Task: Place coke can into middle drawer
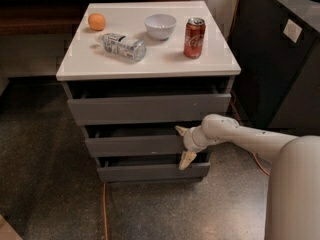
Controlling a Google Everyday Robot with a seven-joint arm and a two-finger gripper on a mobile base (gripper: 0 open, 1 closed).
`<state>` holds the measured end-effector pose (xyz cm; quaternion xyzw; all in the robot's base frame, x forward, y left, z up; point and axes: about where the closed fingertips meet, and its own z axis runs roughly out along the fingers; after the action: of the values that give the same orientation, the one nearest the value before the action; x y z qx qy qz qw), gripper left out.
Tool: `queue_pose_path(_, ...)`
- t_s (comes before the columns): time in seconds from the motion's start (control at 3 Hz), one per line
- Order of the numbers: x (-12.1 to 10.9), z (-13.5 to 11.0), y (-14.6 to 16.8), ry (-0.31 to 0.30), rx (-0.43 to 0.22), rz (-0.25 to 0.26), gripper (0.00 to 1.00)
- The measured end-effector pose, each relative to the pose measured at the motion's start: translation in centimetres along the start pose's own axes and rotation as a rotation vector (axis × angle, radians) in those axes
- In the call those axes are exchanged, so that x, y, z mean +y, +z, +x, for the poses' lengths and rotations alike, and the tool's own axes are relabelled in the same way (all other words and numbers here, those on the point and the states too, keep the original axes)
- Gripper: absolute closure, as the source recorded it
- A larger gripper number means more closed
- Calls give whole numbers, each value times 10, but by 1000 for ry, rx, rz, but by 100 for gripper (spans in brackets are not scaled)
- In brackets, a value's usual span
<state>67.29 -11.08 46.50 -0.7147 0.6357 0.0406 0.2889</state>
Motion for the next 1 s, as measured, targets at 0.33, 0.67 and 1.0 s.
queue_pose_path(0.33,-10,10,16,-3,15,15,0)
queue_pose_path(0.67,-21,21,29,16,35,38,18)
queue_pose_path(1.0,-27,30,35,46,55,45,49)
